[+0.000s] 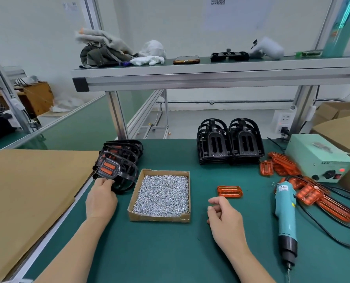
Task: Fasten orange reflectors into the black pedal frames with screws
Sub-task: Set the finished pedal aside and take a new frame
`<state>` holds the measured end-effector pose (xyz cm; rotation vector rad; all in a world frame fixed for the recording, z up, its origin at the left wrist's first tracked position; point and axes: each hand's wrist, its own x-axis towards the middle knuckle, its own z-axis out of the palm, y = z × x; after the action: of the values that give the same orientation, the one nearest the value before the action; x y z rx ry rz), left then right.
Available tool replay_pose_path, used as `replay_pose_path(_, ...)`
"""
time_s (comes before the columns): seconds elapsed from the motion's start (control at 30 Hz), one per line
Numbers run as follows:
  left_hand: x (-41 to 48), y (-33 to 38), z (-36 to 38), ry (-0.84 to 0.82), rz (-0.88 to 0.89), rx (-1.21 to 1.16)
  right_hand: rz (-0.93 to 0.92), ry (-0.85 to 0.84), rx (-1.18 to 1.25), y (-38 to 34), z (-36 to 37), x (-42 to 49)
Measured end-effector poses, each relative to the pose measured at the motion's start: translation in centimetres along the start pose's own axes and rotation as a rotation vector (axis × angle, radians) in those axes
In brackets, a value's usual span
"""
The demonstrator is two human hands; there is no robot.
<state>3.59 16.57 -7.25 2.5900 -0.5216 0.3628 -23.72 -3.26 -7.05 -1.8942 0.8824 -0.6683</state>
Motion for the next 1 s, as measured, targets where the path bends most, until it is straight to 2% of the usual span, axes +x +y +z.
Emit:
replay_pose_path(0.13,-1.2,1.3,-0.6,0.122,-0.054,-0.214,-0.125,0.046,-0.123,0.1,-0.1,-0.2)
replay_pose_path(0.17,-1.6,1.8,-0.7,0.110,-0.059,-0.280,-0.169,0.066,-0.173,0.1,-0.2,-0.2)
replay_pose_path(0.23,-2.2,3.0,-0.9,-0.026,-0.087,-0.403,-0.220,0.082,-0.276,0.2,-0.5,0.2)
replay_pose_path(0.33,-3.0,4.2,-0.9,-0.202,-0.085,-0.411,-0.176,0.041,-0.396,-0.1,-1.0,1.3)
replay_pose_path(0.57,-4.3,5.3,-0.9,-0.251,-0.049,-0.472,-0.122,0.008,-0.541,-1.9,-2.2,7.0)
replay_pose_path(0.7,-6.4,8.0,0.2,-0.195,-0.060,-0.477,-0.150,-0.009,-0.643,-3.0,-2.0,10.7)
replay_pose_path(1.0,-7.6,12.3,2.4,-0.136,-0.152,-0.584,-0.087,0.039,-0.557,-2.6,-2.1,15.2)
